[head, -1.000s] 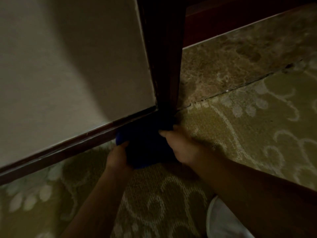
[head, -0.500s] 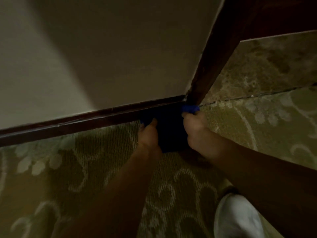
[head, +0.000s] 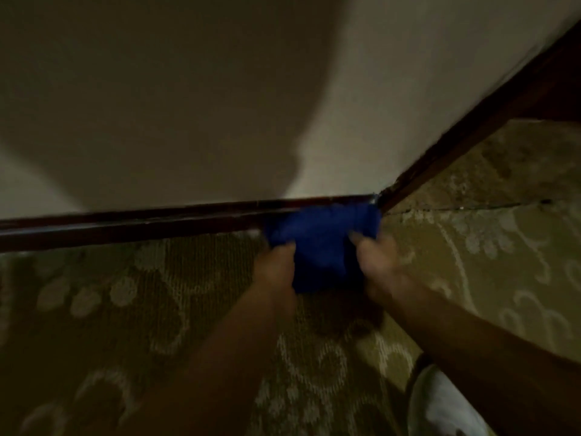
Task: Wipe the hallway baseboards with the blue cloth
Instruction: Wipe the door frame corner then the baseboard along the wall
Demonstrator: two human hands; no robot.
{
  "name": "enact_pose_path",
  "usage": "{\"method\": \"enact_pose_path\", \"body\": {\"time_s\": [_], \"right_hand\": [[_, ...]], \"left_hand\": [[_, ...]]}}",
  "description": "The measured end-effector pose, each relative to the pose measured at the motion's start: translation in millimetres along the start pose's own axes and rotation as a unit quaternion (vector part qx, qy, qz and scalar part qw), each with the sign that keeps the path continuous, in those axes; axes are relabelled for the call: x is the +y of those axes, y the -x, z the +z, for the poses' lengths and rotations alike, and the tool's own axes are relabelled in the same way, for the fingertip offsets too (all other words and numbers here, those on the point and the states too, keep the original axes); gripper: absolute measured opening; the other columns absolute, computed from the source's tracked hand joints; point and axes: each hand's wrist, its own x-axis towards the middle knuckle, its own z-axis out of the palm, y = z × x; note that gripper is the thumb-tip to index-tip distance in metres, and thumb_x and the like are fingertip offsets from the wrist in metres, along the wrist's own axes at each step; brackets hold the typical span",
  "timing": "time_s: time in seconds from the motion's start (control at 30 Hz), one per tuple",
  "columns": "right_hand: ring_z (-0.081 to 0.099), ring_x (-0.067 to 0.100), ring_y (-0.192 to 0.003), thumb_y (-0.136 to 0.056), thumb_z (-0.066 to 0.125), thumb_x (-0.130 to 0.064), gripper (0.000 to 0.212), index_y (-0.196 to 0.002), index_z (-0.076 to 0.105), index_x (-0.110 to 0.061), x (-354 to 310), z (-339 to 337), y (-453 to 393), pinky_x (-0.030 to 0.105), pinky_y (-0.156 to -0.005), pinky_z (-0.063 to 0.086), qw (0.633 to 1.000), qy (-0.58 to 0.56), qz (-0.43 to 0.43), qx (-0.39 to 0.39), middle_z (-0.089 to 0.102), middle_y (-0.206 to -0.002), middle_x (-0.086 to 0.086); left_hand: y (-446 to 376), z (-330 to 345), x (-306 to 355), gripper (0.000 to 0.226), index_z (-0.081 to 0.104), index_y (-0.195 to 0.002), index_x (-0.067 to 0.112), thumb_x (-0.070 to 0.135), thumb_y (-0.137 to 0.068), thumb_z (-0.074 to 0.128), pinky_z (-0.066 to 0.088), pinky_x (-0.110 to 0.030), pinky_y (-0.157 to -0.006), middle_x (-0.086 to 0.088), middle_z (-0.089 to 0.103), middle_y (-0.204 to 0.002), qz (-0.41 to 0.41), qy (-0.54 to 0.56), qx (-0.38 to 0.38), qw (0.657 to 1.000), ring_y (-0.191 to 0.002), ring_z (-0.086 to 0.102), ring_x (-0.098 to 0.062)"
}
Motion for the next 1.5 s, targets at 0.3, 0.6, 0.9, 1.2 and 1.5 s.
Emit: {"method": "enact_pose_path", "body": {"time_s": [0.3,0.6,0.9,1.2,1.5], "right_hand": [[0.066,0.032,-0.098,-0.093,0.058,-0.012,0.025,-0.117,0.059,-0.011,-33,-70,43,0.043,-0.076,0.054,0.999,-0.003,0.040,0.025,0.066,-0.112,0.014],[0.066,0.028,-0.090,-0.090,0.061,-0.010,0.024,-0.114,0.060,-0.006,-16,-26,29,0.038,-0.067,0.055,0.998,0.007,0.027,0.055,0.067,-0.109,0.014],[0.061,0.031,-0.093,-0.088,0.064,-0.021,0.012,-0.092,0.061,-0.011,-25,-9,-6,0.045,-0.089,0.053,0.972,0.066,-0.055,0.219,0.057,-0.086,0.005],[0.059,0.027,-0.079,-0.090,0.060,-0.022,0.036,-0.060,0.040,-0.019,-15,17,-20,0.038,-0.076,0.048,0.960,0.069,-0.111,0.248,0.054,-0.069,0.005],[0.063,0.034,-0.098,-0.088,0.061,-0.023,0.022,-0.100,0.066,-0.006,-11,22,-13,0.043,-0.088,0.051,0.960,0.118,-0.128,0.219,0.068,-0.103,0.016]], "left_hand": [[31,18,13,0.011,0.062,-0.104,0.013,0.020,-0.096,0.059,0.049,-0.042,-0.095,-0.009,0.064,-0.105,-0.075,-0.039,-0.094,0.992,-0.103,0.061,-0.031],[5,-7,11,0.041,0.048,-0.138,0.008,0.017,-0.099,0.054,0.042,-0.037,-0.090,-0.014,0.053,-0.137,-0.050,0.011,-0.053,0.997,-0.118,0.054,-0.033],[-8,20,2,0.037,0.050,-0.137,0.006,0.015,-0.101,0.047,0.044,-0.042,-0.102,-0.015,0.056,-0.138,-0.069,0.067,-0.078,0.992,-0.124,0.054,-0.033],[-14,17,-6,0.042,0.053,-0.138,0.011,0.018,-0.097,0.054,0.043,-0.045,-0.107,-0.012,0.057,-0.139,-0.050,0.077,-0.037,0.995,-0.124,0.055,-0.033],[-23,10,-15,0.044,0.051,-0.139,0.012,0.016,-0.096,0.055,0.045,-0.053,-0.104,-0.010,0.058,-0.137,0.025,0.102,0.045,0.993,-0.120,0.057,-0.036]]}}
